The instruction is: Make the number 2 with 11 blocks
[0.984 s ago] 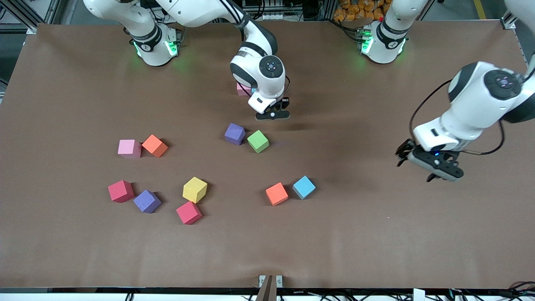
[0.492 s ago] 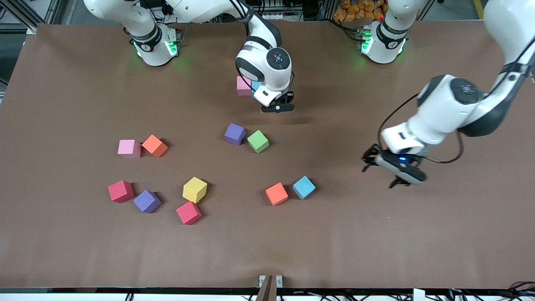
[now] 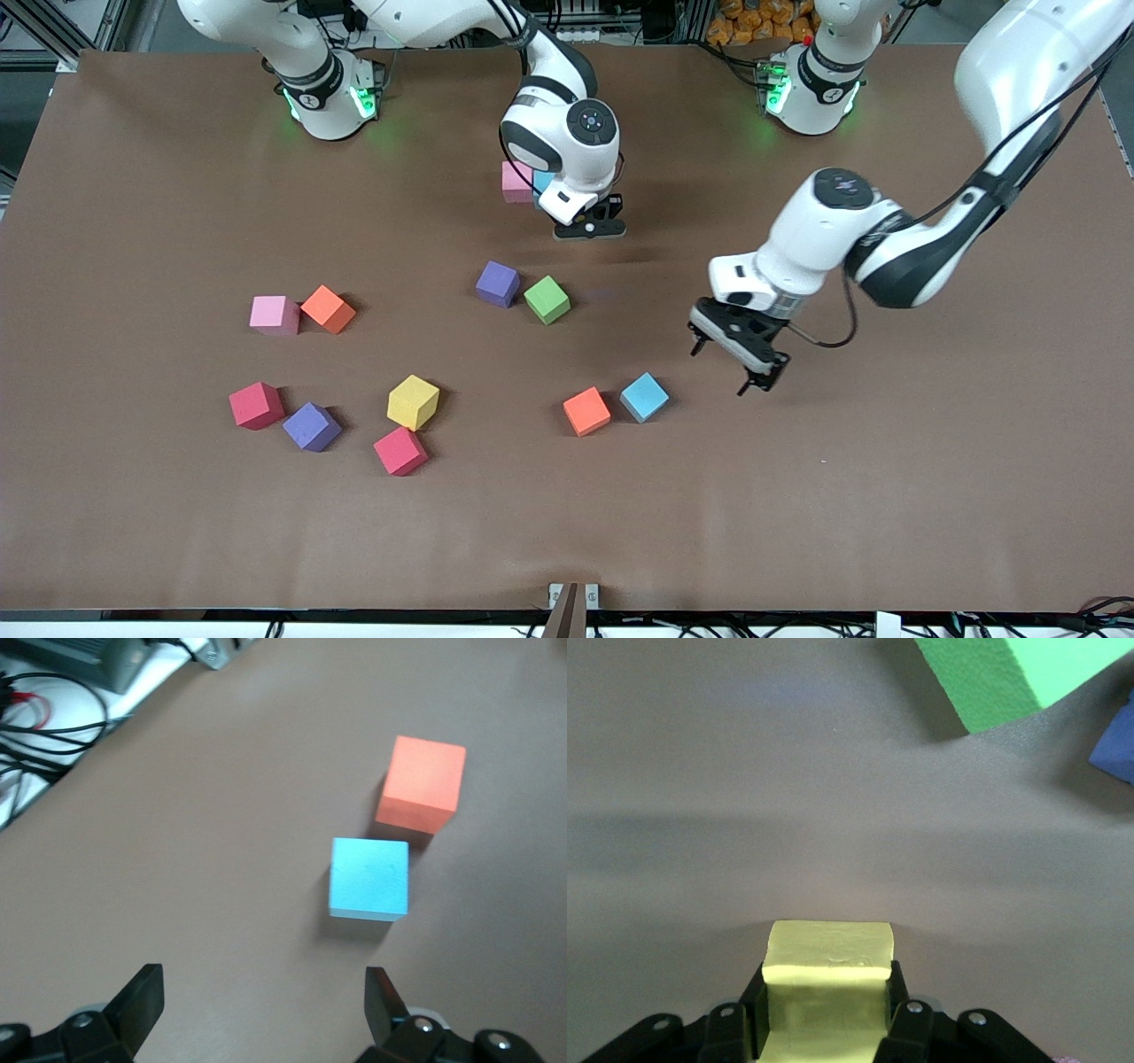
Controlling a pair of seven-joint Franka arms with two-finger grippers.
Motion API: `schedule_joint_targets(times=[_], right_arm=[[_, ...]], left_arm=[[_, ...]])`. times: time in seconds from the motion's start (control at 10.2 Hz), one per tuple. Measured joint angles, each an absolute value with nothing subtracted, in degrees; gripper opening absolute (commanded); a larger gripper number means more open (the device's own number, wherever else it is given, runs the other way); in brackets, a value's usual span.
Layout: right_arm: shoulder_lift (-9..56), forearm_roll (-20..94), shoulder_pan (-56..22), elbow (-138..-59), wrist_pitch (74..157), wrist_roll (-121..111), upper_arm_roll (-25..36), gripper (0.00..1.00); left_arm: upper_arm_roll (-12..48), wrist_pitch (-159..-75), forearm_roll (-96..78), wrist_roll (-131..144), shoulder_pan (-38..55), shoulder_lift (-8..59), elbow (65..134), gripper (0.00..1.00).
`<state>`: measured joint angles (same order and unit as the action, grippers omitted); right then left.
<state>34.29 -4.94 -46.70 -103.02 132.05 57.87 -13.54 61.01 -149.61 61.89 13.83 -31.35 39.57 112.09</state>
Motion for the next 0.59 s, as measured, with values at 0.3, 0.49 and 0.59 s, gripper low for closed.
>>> schedule_joint_targets(times=[0.3, 0.49, 0.59], right_arm=[[34.3, -5.6, -46.7, -103.0, 132.1, 58.5, -13.6, 0.00], [34.4, -6.0, -46.8, -103.0, 132.2, 59.2, -13.7, 0.00], [34.4, -6.0, -46.8, -103.0, 132.2, 59.4, -13.7, 0.15]], left_arm=[[53.7, -164.1, 81.1, 26.5, -27.6, 42.6, 112.6, 1.00], [51.2, -167.9, 83.5, 33.0, -25.5, 43.6, 112.5, 1.00], [51.1, -168.0, 83.5, 36.4, -24.5, 43.9, 112.1, 1.00]])
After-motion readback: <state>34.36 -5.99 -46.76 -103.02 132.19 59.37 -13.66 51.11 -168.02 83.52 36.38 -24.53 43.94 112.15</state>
